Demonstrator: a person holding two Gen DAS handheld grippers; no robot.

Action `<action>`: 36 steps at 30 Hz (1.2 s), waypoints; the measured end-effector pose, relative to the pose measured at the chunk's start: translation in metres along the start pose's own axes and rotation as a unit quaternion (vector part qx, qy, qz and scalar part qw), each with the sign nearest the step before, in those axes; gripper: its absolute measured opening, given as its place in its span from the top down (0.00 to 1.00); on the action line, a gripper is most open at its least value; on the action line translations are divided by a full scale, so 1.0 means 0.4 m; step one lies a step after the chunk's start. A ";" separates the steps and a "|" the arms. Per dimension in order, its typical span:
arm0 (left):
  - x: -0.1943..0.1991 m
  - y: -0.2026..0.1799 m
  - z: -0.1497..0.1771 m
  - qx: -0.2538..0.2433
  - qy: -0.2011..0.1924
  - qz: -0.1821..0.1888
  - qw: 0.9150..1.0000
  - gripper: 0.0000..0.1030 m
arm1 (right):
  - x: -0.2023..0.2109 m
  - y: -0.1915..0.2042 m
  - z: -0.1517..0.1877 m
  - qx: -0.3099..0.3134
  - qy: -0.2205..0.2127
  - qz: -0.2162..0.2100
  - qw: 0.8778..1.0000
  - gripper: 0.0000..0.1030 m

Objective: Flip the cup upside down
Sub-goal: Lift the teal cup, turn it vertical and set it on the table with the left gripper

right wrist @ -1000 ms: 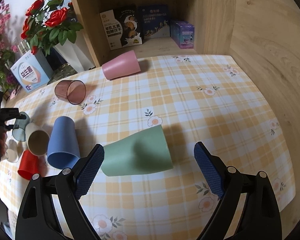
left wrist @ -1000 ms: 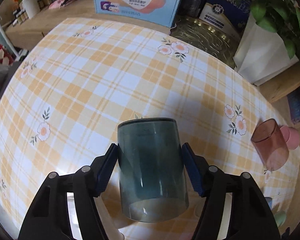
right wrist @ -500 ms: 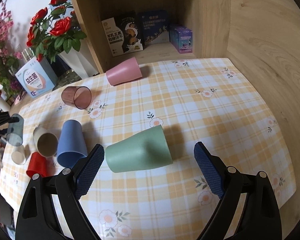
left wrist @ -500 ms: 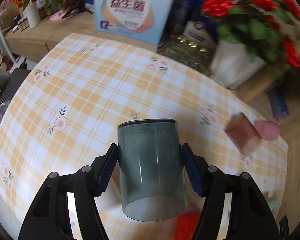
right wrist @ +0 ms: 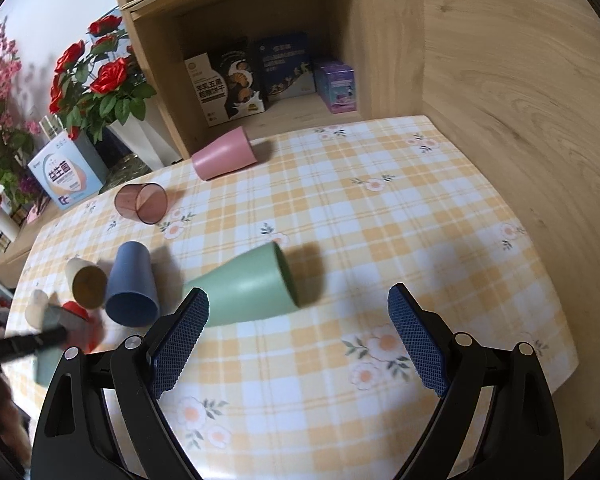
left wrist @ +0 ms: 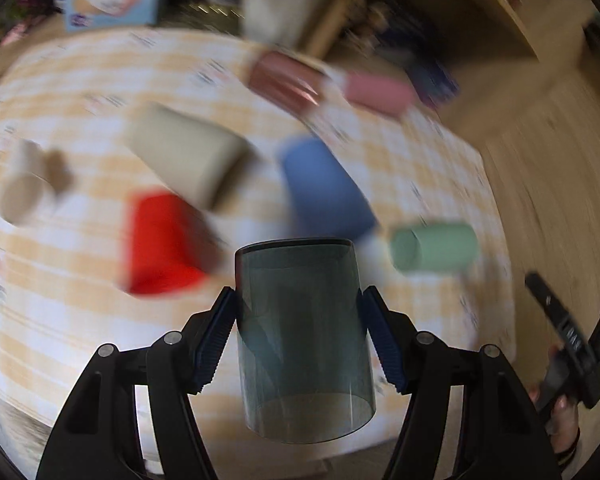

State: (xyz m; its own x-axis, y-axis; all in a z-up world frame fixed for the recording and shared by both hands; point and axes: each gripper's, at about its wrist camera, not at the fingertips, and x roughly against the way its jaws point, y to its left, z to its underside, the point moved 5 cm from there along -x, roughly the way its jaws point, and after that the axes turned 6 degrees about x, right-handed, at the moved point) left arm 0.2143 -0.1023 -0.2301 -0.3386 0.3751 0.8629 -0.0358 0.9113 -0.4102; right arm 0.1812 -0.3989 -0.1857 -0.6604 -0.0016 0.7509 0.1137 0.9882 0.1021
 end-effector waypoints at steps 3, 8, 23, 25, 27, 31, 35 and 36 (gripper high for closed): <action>-0.060 -0.059 0.041 -0.013 0.021 0.008 1.000 0.39 | 0.012 -0.035 0.012 -0.005 0.000 0.007 1.000 0.14; -0.137 -0.113 0.078 -0.027 0.041 0.008 0.999 0.39 | 0.018 -0.089 0.030 -0.019 0.006 0.018 1.000 0.14; -0.185 -0.140 0.103 -0.070 0.030 -0.004 0.997 0.38 | 0.007 -0.083 0.044 -0.020 0.019 0.018 0.999 0.14; -0.179 -0.136 0.100 -0.070 0.030 0.001 0.997 0.37 | 0.009 -0.075 0.042 -0.017 0.020 0.018 1.000 0.14; -0.174 -0.139 0.096 -0.073 0.025 0.004 0.997 0.34 | 0.013 -0.065 0.039 -0.014 0.019 0.018 1.000 0.14; -0.131 -0.142 0.082 -0.088 0.004 0.003 0.996 0.23 | 0.027 -0.042 0.029 -0.008 0.015 0.016 1.000 0.14; -0.070 -0.135 0.057 -0.102 -0.029 -0.004 0.994 0.14 | 0.051 -0.007 0.014 -0.002 0.006 0.011 1.000 0.14; -0.046 -0.131 0.048 -0.107 -0.043 -0.009 0.993 0.12 | 0.058 0.001 0.011 -0.001 0.003 0.010 1.000 0.14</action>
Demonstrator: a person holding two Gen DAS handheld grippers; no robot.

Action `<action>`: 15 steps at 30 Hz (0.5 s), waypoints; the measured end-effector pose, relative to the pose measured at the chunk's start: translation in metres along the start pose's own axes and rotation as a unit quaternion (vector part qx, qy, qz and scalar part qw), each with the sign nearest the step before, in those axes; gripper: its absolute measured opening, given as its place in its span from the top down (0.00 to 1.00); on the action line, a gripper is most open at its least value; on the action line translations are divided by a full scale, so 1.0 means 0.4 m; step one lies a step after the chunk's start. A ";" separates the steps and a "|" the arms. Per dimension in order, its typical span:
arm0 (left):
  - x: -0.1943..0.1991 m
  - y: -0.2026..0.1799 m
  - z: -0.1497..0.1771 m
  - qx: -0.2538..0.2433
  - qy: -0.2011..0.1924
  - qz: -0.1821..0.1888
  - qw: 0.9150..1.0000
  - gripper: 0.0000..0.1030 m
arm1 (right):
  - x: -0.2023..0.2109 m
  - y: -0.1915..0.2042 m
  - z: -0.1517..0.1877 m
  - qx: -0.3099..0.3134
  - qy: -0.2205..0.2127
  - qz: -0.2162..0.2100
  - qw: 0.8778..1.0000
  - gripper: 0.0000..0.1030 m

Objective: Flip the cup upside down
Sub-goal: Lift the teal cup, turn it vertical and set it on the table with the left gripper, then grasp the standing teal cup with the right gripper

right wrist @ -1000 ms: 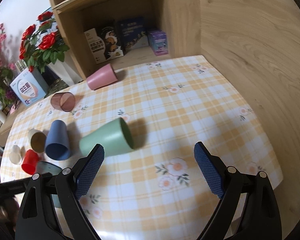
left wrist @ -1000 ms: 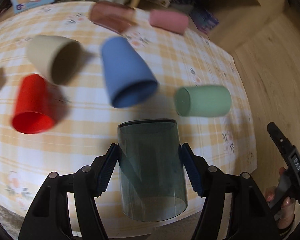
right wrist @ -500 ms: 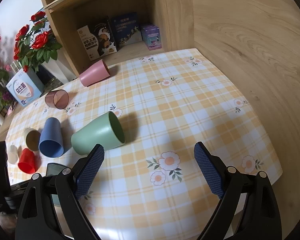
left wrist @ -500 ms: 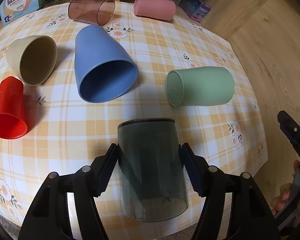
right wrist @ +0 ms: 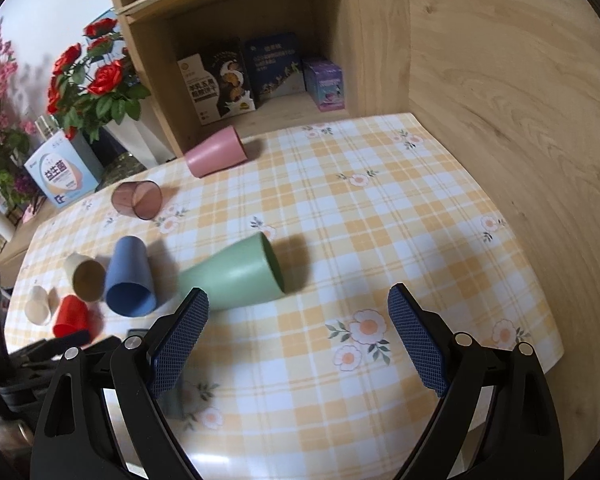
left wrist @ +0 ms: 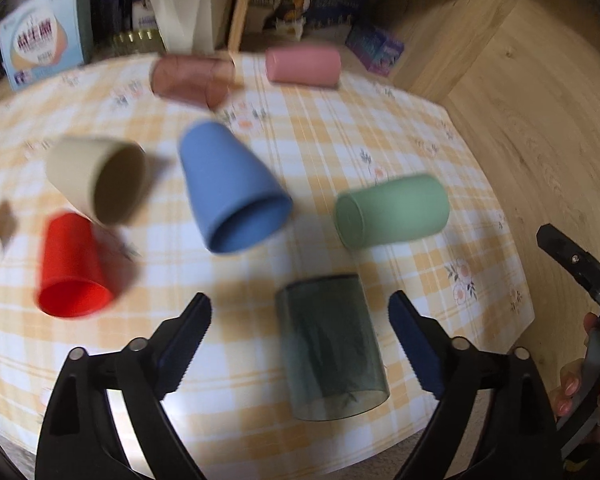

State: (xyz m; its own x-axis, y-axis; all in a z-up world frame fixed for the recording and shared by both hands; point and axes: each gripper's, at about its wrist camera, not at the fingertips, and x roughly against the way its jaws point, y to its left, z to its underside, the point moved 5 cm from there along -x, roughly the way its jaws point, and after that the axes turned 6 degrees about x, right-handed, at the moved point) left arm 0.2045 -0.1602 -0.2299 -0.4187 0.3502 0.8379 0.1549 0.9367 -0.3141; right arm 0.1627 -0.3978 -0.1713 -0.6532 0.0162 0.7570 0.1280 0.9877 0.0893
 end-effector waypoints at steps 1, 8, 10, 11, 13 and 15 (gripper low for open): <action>0.016 0.004 -0.009 -0.003 -0.009 -0.005 1.000 0.09 | 0.006 0.008 -0.003 0.001 -0.003 -0.002 1.000 0.14; 0.168 0.047 -0.055 -0.045 -0.099 -0.049 0.993 0.06 | 0.057 0.099 -0.020 0.016 -0.021 -0.021 0.999 0.14; 0.213 0.073 -0.057 -0.052 -0.119 -0.060 0.990 0.06 | 0.065 0.134 -0.020 0.027 -0.020 -0.027 0.999 0.14; 0.234 0.086 -0.058 -0.052 -0.126 -0.063 0.989 0.06 | 0.067 0.151 -0.019 0.034 -0.019 -0.029 0.999 0.14; 0.266 0.114 -0.056 -0.053 -0.137 -0.071 0.987 0.06 | 0.067 0.180 -0.018 0.047 -0.014 -0.034 0.998 0.14; 0.292 0.147 -0.051 -0.051 -0.144 -0.080 0.985 0.06 | 0.064 0.207 -0.019 0.062 -0.008 -0.040 0.997 0.14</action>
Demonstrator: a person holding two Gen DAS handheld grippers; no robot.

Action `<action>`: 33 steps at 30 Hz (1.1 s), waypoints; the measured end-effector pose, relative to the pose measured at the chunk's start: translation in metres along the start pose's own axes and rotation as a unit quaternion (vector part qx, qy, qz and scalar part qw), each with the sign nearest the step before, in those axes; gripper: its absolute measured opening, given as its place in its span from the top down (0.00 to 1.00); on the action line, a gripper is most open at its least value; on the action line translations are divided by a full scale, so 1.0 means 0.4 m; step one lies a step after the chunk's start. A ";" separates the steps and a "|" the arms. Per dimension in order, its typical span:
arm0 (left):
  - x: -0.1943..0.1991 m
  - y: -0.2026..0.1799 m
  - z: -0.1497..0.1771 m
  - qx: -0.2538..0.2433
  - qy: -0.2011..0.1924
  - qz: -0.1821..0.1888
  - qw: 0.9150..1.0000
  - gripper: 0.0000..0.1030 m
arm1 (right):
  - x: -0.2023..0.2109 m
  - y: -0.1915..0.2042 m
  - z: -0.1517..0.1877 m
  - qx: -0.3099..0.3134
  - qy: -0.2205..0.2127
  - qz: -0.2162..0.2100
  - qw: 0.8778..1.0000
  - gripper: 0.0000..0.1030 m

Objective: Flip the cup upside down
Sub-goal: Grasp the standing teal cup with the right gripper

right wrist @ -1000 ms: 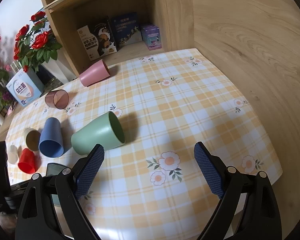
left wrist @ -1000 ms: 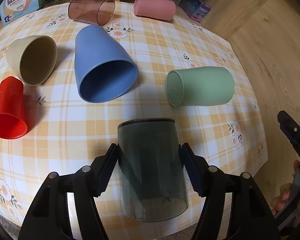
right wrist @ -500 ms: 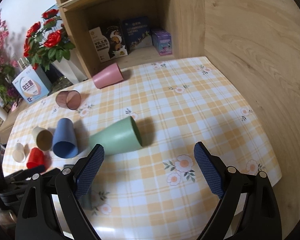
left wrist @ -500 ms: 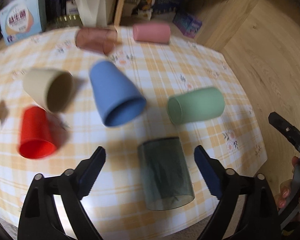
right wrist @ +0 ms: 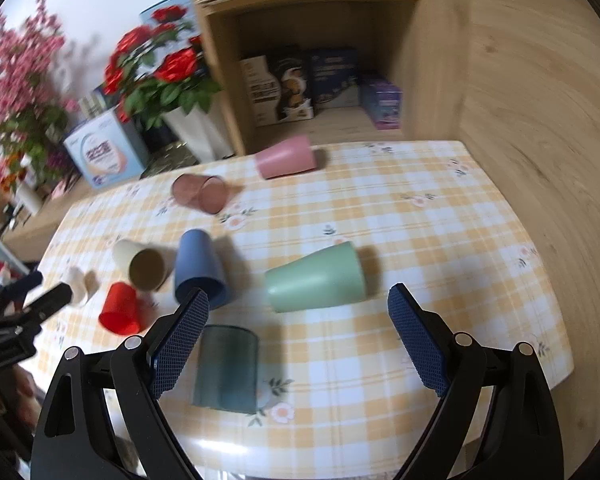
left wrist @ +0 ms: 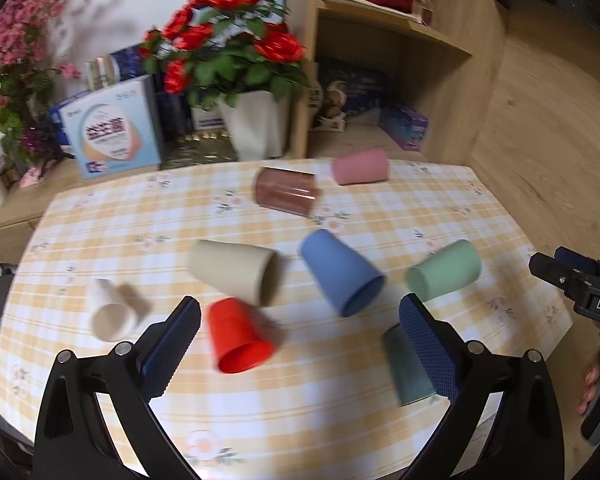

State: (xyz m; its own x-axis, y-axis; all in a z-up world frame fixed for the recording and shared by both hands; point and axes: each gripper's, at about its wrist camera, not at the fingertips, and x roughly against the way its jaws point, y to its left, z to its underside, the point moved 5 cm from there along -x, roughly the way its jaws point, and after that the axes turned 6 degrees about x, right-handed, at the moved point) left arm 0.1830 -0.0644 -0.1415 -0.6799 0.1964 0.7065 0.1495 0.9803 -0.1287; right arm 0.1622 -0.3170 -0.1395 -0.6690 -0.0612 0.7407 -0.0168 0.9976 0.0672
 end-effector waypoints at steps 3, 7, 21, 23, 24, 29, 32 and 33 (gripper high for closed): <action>0.028 0.072 0.006 0.008 -0.009 -0.019 1.000 0.06 | -0.015 0.047 -0.006 0.028 0.018 -0.014 0.999 0.14; 0.050 0.159 0.015 0.030 -0.020 -0.040 0.999 0.06 | -0.077 0.106 -0.004 0.059 0.076 -0.039 0.995 0.14; 0.061 0.327 0.072 0.112 -0.022 -0.059 0.992 0.06 | -0.313 0.181 0.070 0.019 0.299 -0.076 0.951 0.15; 0.056 0.336 0.082 0.119 -0.018 -0.058 0.991 0.06 | -0.326 0.185 0.072 0.017 0.307 -0.074 0.949 0.15; 0.051 0.340 0.088 0.124 -0.015 -0.057 0.991 0.06 | -0.335 0.188 0.074 0.014 0.312 -0.072 0.947 0.15; 0.038 0.350 0.107 0.135 -0.006 -0.055 0.989 0.06 | -0.369 0.190 0.082 0.014 0.326 -0.061 0.943 0.15; 0.033 0.353 0.111 0.139 -0.003 -0.056 0.989 0.06 | -0.381 0.194 0.092 0.015 0.332 -0.061 0.941 0.15; 0.032 0.355 0.112 0.140 -0.002 -0.058 0.988 0.06 | -0.383 0.195 0.093 0.015 0.333 -0.061 0.941 0.16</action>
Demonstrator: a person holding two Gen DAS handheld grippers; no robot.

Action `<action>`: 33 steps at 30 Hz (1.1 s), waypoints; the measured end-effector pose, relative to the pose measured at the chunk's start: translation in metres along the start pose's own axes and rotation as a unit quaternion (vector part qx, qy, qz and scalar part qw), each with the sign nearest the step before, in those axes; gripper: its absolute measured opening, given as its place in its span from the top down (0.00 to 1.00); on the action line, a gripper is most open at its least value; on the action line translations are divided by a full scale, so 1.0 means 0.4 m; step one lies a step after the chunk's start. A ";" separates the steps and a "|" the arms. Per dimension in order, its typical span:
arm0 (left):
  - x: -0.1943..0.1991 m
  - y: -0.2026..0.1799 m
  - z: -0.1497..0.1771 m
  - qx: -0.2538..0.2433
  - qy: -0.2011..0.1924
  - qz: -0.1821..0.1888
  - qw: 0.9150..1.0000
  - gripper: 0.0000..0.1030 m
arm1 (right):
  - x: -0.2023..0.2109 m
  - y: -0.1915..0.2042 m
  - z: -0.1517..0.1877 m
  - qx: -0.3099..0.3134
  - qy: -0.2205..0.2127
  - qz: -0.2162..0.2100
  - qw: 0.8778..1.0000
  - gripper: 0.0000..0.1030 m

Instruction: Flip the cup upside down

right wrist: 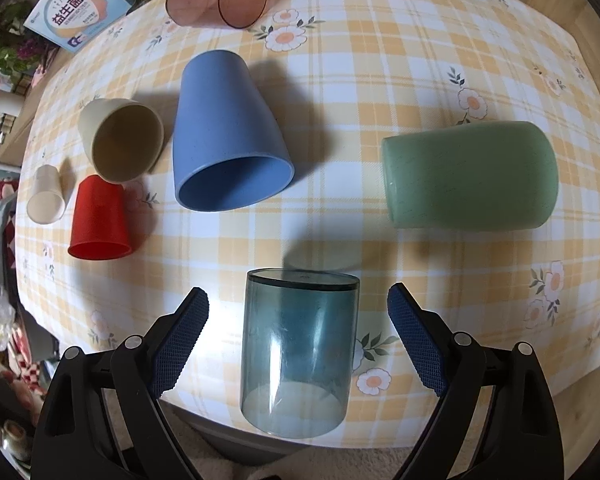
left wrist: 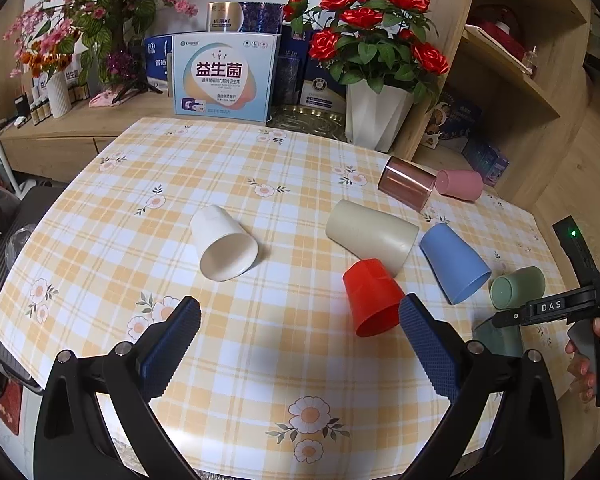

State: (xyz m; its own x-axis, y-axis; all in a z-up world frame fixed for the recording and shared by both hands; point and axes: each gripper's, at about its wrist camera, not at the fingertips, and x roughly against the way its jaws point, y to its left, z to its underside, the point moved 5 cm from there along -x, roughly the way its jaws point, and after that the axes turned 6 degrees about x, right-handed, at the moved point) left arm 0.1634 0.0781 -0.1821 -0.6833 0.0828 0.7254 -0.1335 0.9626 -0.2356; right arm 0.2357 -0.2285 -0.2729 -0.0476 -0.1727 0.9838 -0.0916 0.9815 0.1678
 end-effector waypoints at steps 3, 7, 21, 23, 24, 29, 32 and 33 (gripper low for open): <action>-0.003 0.002 -0.002 0.003 0.001 -0.001 1.000 0.06 | -0.013 0.000 0.003 -0.003 0.009 0.001 1.000 0.36; -0.007 -0.002 0.000 0.003 0.004 0.000 1.000 0.06 | -0.025 0.001 0.007 -0.003 0.013 0.001 1.000 0.36; -0.011 -0.007 0.011 0.008 0.013 0.004 1.000 0.06 | -0.049 -0.014 0.004 -0.016 0.013 -0.016 1.000 0.39; -0.010 -0.010 0.010 0.007 0.013 0.005 1.000 0.06 | -0.038 -0.016 0.013 -0.011 -0.001 -0.022 1.000 0.39; -0.009 -0.012 0.011 0.006 0.013 0.005 1.000 0.06 | -0.031 -0.016 0.017 -0.008 -0.008 -0.024 1.000 0.39; -0.009 -0.022 0.014 0.005 0.016 0.007 1.000 0.06 | 0.022 -0.023 0.059 0.018 -0.062 -0.014 0.998 0.39; -0.010 -0.031 0.015 0.006 0.019 0.011 1.000 0.06 | 0.055 -0.030 0.095 0.030 -0.098 0.000 0.995 0.39; -0.010 -0.033 0.015 0.006 0.020 0.012 1.000 0.06 | 0.064 -0.035 0.102 0.030 -0.107 0.002 0.994 0.39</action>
State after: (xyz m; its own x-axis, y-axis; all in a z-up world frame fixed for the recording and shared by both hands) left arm 0.1635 0.0634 -0.1858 -0.6572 0.1157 0.7448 -0.1264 0.9572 -0.2603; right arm 0.1952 -0.2500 -0.2526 -0.2578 -0.1882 0.9477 -0.1504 0.9767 0.1531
